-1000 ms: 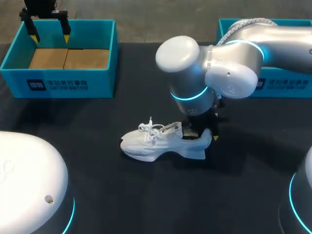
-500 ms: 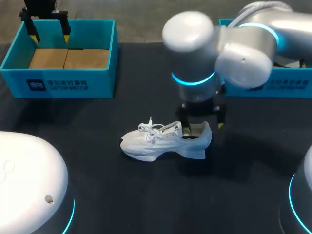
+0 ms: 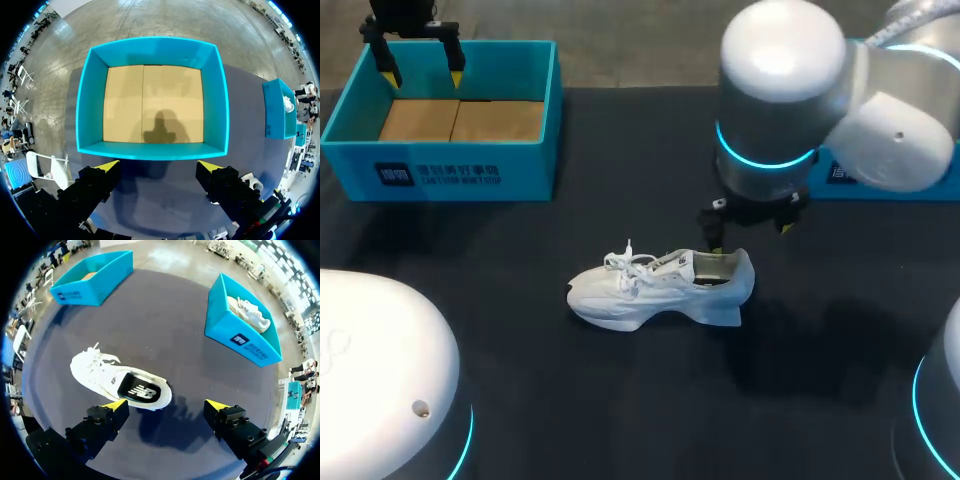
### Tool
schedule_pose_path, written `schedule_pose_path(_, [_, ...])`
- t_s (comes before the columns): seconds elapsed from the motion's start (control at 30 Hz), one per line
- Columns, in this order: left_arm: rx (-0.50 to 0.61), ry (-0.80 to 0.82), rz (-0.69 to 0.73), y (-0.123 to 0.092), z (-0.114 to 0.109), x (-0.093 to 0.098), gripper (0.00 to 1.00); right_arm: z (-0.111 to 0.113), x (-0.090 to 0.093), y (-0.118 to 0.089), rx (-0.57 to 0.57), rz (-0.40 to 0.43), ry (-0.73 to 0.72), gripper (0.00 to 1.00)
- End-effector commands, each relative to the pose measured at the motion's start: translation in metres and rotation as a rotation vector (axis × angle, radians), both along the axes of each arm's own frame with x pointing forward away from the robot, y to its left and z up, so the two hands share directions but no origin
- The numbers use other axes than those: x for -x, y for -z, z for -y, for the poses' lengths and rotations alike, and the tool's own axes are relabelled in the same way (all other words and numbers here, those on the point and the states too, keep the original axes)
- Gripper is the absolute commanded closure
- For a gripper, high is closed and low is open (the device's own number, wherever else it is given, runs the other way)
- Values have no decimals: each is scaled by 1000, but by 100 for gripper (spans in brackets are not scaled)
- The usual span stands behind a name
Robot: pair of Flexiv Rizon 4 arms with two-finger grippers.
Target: Take the shoe out of the shoebox, open the shoe tongue, remove and reinsert the insole, then place the shoe into the shoebox
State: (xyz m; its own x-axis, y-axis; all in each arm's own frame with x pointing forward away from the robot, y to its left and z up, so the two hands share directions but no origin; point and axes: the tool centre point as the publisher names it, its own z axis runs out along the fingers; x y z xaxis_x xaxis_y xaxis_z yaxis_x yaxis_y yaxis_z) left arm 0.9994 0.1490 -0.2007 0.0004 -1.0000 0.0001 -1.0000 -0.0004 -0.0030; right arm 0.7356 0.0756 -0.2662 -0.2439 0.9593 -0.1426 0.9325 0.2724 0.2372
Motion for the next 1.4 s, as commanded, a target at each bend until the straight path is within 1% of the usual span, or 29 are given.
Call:
schedule_pose_path(0.03, [0, 0, -1, 0, 0, 0, 0, 6, 2, 2, -49, 3, -13, 0])
schedule_pose_path(0.33, [0, 0, -1, 0, 0, 0, 0, 6, 2, 2, -49, 3, -13, 0])
schedule_pose_path(0.4, [0, 0, -1, 0, 0, 0, 0, 5, 6, 1, -62, 44, -183, 0])
schedule_pose_path(0.47, [0, 0, -1, 0, 0, 0, 0, 6, 12, 1, -86, 95, -383, 0])
schedule_pose_path(0.57, [0, 0, -1, 0, 0, 0, 0, 11, 19, 2, -121, 141, -615, 0])
schedule_pose_path(0.73, [0, 0, -1, 0, 0, 0, 0, 16, 27, -5, -186, 209, -951, 0])
schedule_pose_path(0.83, [0, 0, -1, 0, 0, 0, 0, 18, 31, -10, -247, 229, -1121, 0])
schedule_pose_path(0.93, [0, 0, -1, 0, 0, 0, 0, 20, 38, -12, -249, 280, -1296, 0])
schedule_pose_path(1.03, [0, 0, -1, 0, 0, 0, 0, 20, 43, -12, -242, 321, -1434, 0])
schedule_pose_path(1.13, [0, 0, -1, 0, 0, 0, 0, 19, 41, -9, -187, 370, -1504, 0])
schedule_pose_path(1.17, [0, 0, -1, 0, 0, 0, 0, 18, 38, -7, -142, 402, -1507, 0])
schedule_pose_path(1.23, [0, 0, -1, 0, 0, 0, 0, 18, 34, -6, -102, 444, -1522, 0])
schedule_pose_path(1.27, [0, 0, -1, 0, 0, 0, 0, 18, 32, -5, -55, 475, -1519, 0])
schedule_pose_path(1.33, [0, 0, -1, 0, 0, 0, 0, 19, 29, -4, -44, 517, -1526, 0])
schedule_pose_path(1.4, [0, 0, -1, 0, 0, 0, 0, 20, 27, -5, -37, 530, -1522, 0])
